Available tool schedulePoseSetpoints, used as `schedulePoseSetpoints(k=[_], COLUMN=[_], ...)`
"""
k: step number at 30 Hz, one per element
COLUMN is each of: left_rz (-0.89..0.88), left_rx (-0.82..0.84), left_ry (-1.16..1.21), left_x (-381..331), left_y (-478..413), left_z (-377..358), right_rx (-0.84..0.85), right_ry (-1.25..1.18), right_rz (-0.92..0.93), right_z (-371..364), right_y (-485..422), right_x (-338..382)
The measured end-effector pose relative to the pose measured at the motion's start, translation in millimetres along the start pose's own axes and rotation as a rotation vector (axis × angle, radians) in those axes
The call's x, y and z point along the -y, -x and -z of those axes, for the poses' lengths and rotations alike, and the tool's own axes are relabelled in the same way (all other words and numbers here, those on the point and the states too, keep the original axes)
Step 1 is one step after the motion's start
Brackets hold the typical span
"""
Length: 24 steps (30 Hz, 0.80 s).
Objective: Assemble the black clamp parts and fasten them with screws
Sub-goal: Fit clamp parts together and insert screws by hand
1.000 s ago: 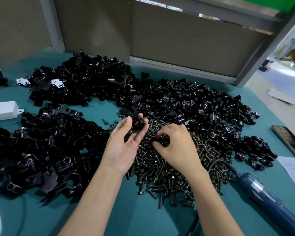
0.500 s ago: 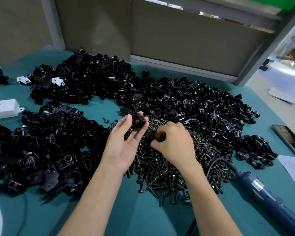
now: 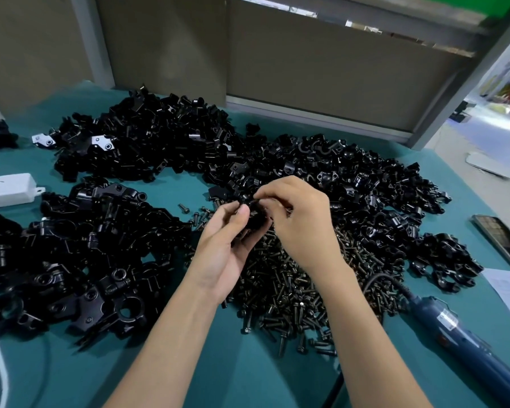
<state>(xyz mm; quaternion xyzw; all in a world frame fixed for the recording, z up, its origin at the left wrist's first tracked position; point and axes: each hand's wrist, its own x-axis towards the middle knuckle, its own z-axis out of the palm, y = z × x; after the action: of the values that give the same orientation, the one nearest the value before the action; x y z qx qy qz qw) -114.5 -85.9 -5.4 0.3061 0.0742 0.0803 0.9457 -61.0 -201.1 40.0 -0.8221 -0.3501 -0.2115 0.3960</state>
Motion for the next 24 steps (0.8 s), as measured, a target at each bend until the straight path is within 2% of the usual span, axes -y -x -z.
schedulePoseSetpoints(k=[4, 9, 11, 14, 18, 19, 21, 24], left_rz=[-0.009, -0.045, -0.058, -0.059, -0.095, -0.106, -0.12, -0.128], left_rx=[0.004, 0.02, 0.018, 0.002, -0.009, -0.024, -0.049, -0.061], left_ry=[-0.092, -0.168, -0.139, -0.058, 0.074, 0.109, 0.165, 0.207], left_x=[2.2, 2.7, 1.8, -1.4, -6.1, -7.3, -10.1, -12.7], left_y=[-0.3, 0.8, 1.9, 2.2, 1.2, 0.7, -0.5, -2.9], left_z=[-0.3, -1.8, -2.8, -2.0, 0.8, 1.6, 3.7, 7.5], right_rx=[0.025, 0.023, 0.02, 0.113, 0.074, 0.106, 0.296, 0.539], right_ry=[0.071, -0.008, -0.112, -0.282, -0.236, -0.193, -0.06, 0.1], right_rz=[0.071, 0.117, 0.036, -0.092, -0.168, -0.195, -0.231, -0.189], right_z=[-3.4, -1.5, 0.7, 3.9, 7.8, 10.8, 15.9, 17.6], right_y=[-1.2, 0.0, 2.5, 6.3, 20.4, 24.0, 30.9, 42.5], right_x=[0.2, 0.7, 1.2, 2.1, -6.1, -8.6, -11.9, -9.7])
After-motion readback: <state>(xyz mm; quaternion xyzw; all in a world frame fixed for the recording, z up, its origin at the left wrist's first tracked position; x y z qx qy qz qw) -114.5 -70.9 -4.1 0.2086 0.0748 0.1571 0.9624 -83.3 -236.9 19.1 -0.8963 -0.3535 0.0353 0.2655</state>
